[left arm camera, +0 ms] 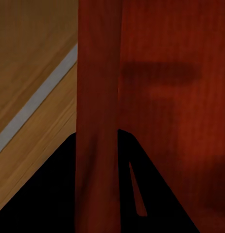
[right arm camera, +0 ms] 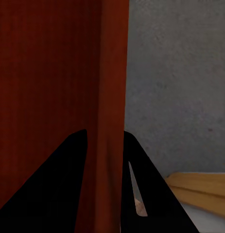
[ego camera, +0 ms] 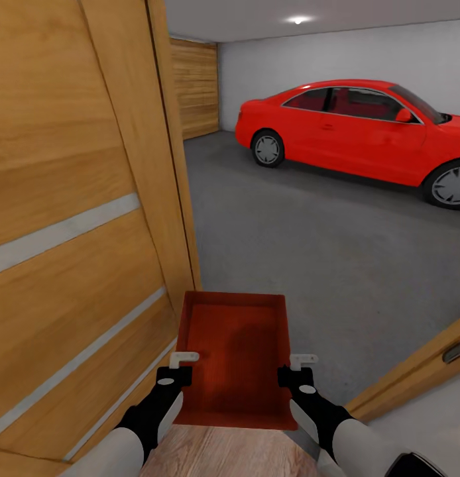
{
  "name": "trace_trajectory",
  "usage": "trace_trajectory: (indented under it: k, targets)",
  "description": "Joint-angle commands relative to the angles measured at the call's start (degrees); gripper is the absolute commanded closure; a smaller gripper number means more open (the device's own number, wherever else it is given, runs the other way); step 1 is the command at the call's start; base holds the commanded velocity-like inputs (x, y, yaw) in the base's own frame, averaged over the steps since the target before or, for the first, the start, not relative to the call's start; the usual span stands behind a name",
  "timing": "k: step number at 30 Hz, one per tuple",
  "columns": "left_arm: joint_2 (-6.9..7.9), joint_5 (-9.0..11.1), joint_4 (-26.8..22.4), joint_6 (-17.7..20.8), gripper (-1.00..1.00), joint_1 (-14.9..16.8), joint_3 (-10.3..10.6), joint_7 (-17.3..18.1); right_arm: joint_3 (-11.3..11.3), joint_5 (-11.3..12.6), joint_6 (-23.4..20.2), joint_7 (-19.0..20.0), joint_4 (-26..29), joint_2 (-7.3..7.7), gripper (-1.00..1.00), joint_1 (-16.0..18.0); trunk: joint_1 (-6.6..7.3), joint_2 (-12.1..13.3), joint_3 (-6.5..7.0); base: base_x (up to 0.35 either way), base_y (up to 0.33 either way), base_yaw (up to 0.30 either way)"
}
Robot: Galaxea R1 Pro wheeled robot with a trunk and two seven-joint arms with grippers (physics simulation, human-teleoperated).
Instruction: Move the two storage containers from the living room to the garage. In the garage, place one container on the floor and stack the other container on top of it (either order is fine).
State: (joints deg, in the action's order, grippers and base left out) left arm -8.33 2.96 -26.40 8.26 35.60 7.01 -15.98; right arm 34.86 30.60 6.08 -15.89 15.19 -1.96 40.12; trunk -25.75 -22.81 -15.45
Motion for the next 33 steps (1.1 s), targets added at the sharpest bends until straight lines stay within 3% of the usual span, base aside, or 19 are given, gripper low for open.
trace_trajectory:
  k: [1, 21, 33]
  targets:
    - [0.08, 1.8, 0.1, 3.5, 1.0, 0.0, 1.2, -0.5, -0.9, -0.6, 0.4, -1.3, 0.1, 0.37, 1.0, 0.1, -0.03, -0.1, -0.1, 0.0, 0.0, -0.008]
    - [0.07, 1.8, 0.2, 3.5, 1.0, 0.0, 1.2, -0.6, -0.9, -0.6, 0.4, -1.3, 0.1, 0.35, 1.0, 0.1, -0.03, -0.1, -0.1, 0.0, 0.0, -0.196]
    - [0.07, 1.9, 0.2, 3.8, 1.0, 0.0, 1.3, -0.6, -0.9, -0.6, 0.4, -1.3, 0.1, 0.33, 1.0, 0.1, -0.03, -0.1, -0.1, 0.0, 0.131, -0.018]
